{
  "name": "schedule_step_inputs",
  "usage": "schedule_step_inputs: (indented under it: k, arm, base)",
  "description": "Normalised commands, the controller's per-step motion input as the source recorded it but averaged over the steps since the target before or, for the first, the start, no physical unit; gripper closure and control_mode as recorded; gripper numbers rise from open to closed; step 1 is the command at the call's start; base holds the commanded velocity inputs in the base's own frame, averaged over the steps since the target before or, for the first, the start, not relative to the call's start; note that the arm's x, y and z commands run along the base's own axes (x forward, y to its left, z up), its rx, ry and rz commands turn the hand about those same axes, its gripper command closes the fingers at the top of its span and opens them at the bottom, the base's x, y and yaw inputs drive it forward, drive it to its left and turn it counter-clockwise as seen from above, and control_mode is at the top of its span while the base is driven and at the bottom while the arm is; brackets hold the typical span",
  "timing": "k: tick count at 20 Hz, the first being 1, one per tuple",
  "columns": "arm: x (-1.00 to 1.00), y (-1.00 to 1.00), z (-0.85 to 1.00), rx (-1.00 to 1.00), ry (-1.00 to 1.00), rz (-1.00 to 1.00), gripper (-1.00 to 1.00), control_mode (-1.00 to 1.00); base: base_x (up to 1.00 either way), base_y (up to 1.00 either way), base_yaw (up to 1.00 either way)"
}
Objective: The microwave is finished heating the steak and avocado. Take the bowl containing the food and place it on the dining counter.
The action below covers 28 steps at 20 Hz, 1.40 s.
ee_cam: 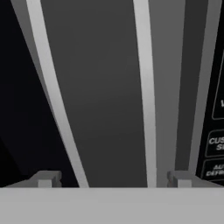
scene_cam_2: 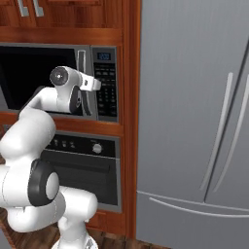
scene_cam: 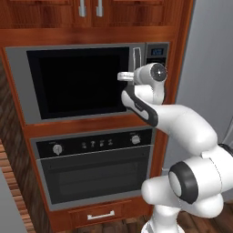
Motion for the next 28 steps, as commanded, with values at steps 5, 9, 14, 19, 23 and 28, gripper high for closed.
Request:
schedule_step_inputs:
  k: [5, 9, 14, 19, 23, 28]
  arm:
    - [0.04, 0.00, 0.00, 0.00, 0.01, 0.00, 1.00, -1.00]
    - [0.00, 0.00, 0.00, 0.00, 0.00, 0.00, 1.00, -1.00]
    - [-0.03, 0.00, 0.00, 0.00, 0.00, 0.00, 1.00, -1.00]
    - [-0.17, 0.00, 0.03, 0.00, 0.00, 0.00, 1.00, -1.00]
    - [-0.48, 0.12, 0.12, 0.00, 0.00, 0.00, 1.00, -1.00]
    - [-0.64, 0.28, 0.21, 0.00, 0.00, 0.00, 1.00, -1.00]
  base:
    - [0.00, 0.00, 0.00]
    - [0.00, 0.00, 0.00]
    - [0.00, 0.00, 0.00]
    - [0.00, 0.00, 0.00]
    - [0.00, 0.00, 0.00]
    - [0.00, 0.00, 0.00]
